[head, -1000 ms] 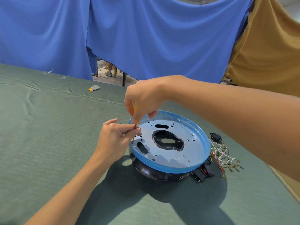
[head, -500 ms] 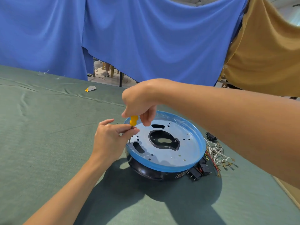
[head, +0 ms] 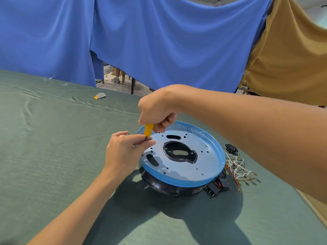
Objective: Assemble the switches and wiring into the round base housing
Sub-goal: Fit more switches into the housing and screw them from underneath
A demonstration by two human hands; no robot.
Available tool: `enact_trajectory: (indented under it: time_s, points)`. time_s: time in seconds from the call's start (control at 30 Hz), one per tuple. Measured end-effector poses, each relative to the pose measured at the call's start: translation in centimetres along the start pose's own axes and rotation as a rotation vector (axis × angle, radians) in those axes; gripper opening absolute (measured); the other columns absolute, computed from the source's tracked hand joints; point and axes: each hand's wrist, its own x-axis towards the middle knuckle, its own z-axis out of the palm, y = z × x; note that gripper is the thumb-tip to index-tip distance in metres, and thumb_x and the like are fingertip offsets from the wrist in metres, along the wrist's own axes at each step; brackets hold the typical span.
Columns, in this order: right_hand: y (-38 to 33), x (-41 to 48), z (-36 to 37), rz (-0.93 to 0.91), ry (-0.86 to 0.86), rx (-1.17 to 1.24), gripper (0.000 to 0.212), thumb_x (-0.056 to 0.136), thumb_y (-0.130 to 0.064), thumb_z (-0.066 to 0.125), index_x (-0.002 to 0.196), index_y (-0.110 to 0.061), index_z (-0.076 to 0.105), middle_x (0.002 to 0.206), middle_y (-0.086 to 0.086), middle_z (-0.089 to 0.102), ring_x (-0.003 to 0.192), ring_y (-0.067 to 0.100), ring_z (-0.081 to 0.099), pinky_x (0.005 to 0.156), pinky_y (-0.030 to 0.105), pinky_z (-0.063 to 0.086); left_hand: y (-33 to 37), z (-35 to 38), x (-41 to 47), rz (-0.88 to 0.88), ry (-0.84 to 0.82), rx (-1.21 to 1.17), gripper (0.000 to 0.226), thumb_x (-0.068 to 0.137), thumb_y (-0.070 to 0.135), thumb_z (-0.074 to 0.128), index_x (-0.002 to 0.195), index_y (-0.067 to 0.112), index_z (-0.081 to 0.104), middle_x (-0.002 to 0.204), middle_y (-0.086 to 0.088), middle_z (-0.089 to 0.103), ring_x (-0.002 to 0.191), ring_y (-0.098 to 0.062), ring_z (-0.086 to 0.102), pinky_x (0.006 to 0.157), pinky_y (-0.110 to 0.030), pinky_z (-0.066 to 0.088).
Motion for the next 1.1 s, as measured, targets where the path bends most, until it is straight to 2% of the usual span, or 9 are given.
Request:
enact_trajectory:
  time_s: [0.1,0.17,0.23,0.37,0.6,0.77,0.87,0.93,1.1]
  points:
    - [0.5,-0.5,-0.1,-0.048,0.025,-0.035,0.038,0.1,-0.037,0.048,0.081,-0.005,0.059,0.062,0.003,0.071,0.044,0.013,0.062,0.05,0.022,0.054,-0.1,0.1,0.2,0.006,-0.026,-0.011,0.009,0.083,0.022,0.075,0.079,0.017,0.081,0.068,-0.003,0.075,0.058,-0.016,0.056,0.095,-0.036,0.041]
    - [0.8,-0.7,-0.3,-0.125,0.114,-0.111,0.027,0.091,-0.038,0.063,0.083,-0.012,0.063,0.052,-0.005,0.066,0.042,0.008,0.063,0.053,0.023,0.055,-0.1,-0.1,0.5,0.004,-0.065,-0.054,0.012,0.088,0.02,0.072,0.081,0.017,0.081,0.069,-0.005,0.075,0.058,-0.012,0.056,0.09,-0.031,0.039]
    - [0.8,-0.7,-0.3,-0.181,0.158,-0.162,0.013,0.086,-0.029,0.069,0.081,-0.018,0.066,0.046,-0.008,0.062,0.047,0.008,0.064,0.047,0.016,0.05,-0.2,-0.3,0.7,-0.005,-0.103,-0.086,0.014,0.091,0.021,0.068,0.087,0.016,0.08,0.079,0.002,0.077,0.071,-0.005,0.065,0.102,-0.032,0.034]
    - [0.3,-0.3,0.0,-0.164,0.148,-0.22,0.035,0.093,-0.028,0.06,0.062,-0.014,0.059,0.04,-0.008,0.059,0.055,0.017,0.063,0.052,0.022,0.05,-0.3,-0.5,0.8,0.014,-0.165,-0.072,0.019,0.095,0.022,0.061,0.093,0.017,0.079,0.093,0.013,0.075,0.093,-0.001,0.067,0.113,-0.033,0.025]
    - [-0.3,0.2,0.4,0.014,0.077,-0.003,0.033,0.095,-0.003,0.032,0.069,-0.002,0.052,0.041,0.002,0.059,0.032,0.015,0.047,0.037,0.014,0.038,-0.2,-0.4,0.3,0.005,-0.025,0.015,0.012,0.075,0.025,0.082,0.084,0.018,0.081,0.084,0.006,0.077,0.077,-0.006,0.069,0.105,-0.032,0.032]
    - [-0.2,-0.4,-0.1,-0.063,0.112,-0.013,0.034,0.099,-0.029,0.052,0.076,-0.005,0.055,0.061,0.006,0.07,0.043,0.015,0.064,0.058,0.026,0.059,-0.4,-0.7,0.6,-0.024,-0.078,-0.009,0.006,0.082,0.022,0.076,0.084,0.02,0.081,0.079,-0.003,0.077,0.084,-0.022,0.071,0.108,-0.034,0.032]
    - [0.1,-0.9,-0.5,-0.174,0.157,-0.131,0.013,0.089,-0.027,0.067,0.085,-0.014,0.067,0.06,-0.004,0.068,0.053,0.009,0.069,0.056,0.021,0.056,-0.4,-0.9,0.6,-0.011,-0.12,-0.049,0.01,0.087,0.018,0.071,0.084,0.019,0.081,0.085,0.004,0.077,0.091,-0.013,0.071,0.112,-0.038,0.029]
    - [0.0,-0.8,-0.3,-0.19,0.174,-0.198,0.011,0.088,-0.024,0.066,0.081,-0.016,0.069,0.051,-0.007,0.066,0.057,0.009,0.069,0.051,0.018,0.053,-0.4,-1.0,0.6,-0.005,-0.15,-0.066,0.014,0.09,0.017,0.067,0.086,0.019,0.08,0.089,0.008,0.077,0.096,-0.007,0.069,0.114,-0.035,0.026]
    - [-0.5,-0.3,0.3,-0.104,0.12,-0.073,0.037,0.1,-0.018,0.048,0.065,-0.009,0.053,0.04,-0.005,0.059,0.042,0.013,0.061,0.066,0.027,0.058,-0.4,-1.0,0.4,0.03,-0.181,-0.063,0.017,0.095,0.018,0.062,0.094,0.019,0.079,0.095,0.009,0.076,0.099,-0.004,0.068,0.111,-0.029,0.025]
